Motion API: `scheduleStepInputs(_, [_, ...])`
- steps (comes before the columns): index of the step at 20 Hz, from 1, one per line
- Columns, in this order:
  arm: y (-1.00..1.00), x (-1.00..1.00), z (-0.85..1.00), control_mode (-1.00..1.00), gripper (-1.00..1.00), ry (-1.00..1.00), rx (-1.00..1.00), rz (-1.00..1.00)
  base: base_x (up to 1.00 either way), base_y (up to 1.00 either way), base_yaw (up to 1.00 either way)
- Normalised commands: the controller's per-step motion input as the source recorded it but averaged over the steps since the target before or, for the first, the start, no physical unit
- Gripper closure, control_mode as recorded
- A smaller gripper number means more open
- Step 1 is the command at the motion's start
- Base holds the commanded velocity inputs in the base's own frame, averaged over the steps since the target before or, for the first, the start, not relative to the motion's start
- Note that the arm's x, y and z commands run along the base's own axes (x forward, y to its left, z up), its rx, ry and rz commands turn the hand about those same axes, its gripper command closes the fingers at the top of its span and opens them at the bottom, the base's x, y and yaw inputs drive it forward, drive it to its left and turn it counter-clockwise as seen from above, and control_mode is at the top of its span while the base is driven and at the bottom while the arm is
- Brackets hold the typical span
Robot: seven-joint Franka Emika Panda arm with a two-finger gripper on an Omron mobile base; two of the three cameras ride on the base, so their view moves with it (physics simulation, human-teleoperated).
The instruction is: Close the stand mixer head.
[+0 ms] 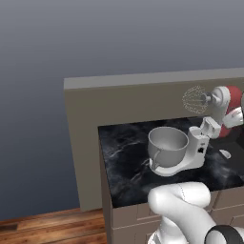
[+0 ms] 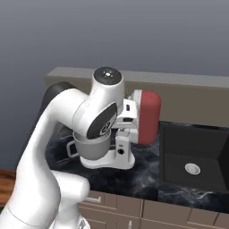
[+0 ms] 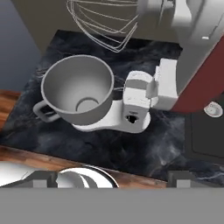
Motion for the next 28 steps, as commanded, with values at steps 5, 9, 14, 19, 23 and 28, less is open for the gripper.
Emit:
scheduleStepInputs(5, [-0.92,0.16,0.29,-1.0,-1.0,-0.05,0.19,0.11,0.0,0.0,0.0])
scheduleStepInputs(9, [-0.59,0.44,0.18,-1.0,-1.0,-0.01,0.31,0.15,0.0,0.0,0.0])
scheduleStepInputs(14, [-0.32,0.48,0.0,-1.0,-1.0,-0.2,0.15,0.16,0.0,0.0,0.0])
scheduleStepInputs(19, [-0.19,0.28,-0.21,-1.0,-1.0,-0.31,0.09,0.19,0.0,0.0,0.0])
scheduleStepInputs(23, [-0.23,0.28,-0.25,-1.0,-1.0,-0.34,0.0,0.24,0.0,0.0,0.0])
scheduleStepInputs(28, [-0.16,0.63,-0.2,-1.0,-1.0,-0.24,0.03,0.18,0.0,0.0,0.0])
